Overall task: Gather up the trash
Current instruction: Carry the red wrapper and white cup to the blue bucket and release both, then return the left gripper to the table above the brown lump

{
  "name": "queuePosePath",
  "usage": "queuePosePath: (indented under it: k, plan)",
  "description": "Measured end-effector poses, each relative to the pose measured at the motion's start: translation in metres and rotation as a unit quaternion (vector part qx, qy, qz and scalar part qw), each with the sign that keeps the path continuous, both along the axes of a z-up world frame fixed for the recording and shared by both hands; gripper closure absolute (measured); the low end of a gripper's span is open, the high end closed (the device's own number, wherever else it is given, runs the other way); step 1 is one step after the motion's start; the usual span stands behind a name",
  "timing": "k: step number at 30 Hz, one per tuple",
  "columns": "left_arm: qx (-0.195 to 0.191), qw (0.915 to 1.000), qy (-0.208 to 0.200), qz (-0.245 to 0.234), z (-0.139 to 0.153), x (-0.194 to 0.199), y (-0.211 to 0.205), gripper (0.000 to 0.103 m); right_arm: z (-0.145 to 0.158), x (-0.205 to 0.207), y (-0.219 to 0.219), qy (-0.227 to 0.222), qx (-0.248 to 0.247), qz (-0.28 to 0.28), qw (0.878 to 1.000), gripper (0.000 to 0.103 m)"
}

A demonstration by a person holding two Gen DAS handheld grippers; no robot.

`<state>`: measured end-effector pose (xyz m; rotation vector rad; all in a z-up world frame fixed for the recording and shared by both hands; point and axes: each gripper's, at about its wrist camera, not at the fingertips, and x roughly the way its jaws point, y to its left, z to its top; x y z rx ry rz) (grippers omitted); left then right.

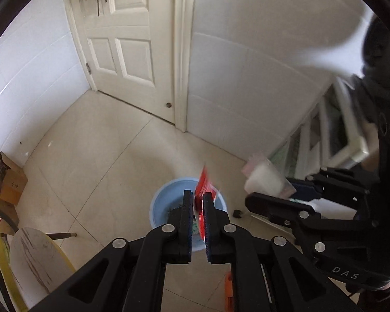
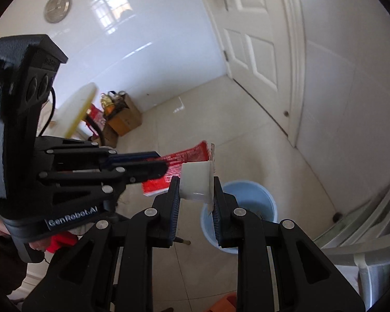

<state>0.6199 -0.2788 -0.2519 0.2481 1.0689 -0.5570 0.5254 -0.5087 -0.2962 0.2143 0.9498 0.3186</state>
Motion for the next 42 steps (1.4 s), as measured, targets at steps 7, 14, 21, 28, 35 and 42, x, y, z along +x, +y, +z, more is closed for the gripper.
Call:
queuePosePath:
  k: [7, 14, 21, 28, 35, 42]
  plan:
    - [0.000, 0.9997, -0.006, 0.026, -0.004, 0.014, -0.009, 0.055, -0.041, 0.027, -0.011, 0.028, 0.018, -0.009, 0.999, 0.082]
    - [-0.011, 0.9987, -0.038, 0.033, 0.036, -0.033, 0.017, 0.038, -0.027, 0.024, 0.006, 0.006, 0.005, -0.012, 1.000, 0.058]
    - [-0.006, 0.9929, -0.106, 0.054, 0.092, -0.091, 0.091, 0.019, 0.026, -0.009, 0.034, -0.032, 0.000, -0.015, 0.999, 0.030]
    - [0.012, 0.9825, -0.139, 0.123, 0.113, -0.116, 0.194, 0.013, 0.070, -0.037, 0.082, -0.064, -0.012, -0.003, 0.998, 0.020]
    - [0.010, 0.9725, -0.154, 0.174, 0.115, -0.132, 0.294, 0.008, 0.111, -0.042, 0.163, -0.102, -0.022, 0.054, 0.993, 0.014]
    - [-0.023, 0.9735, -0.102, 0.204, 0.096, -0.099, 0.361, 0.008, 0.111, -0.030, 0.255, -0.112, -0.021, 0.129, 0.985, 0.011]
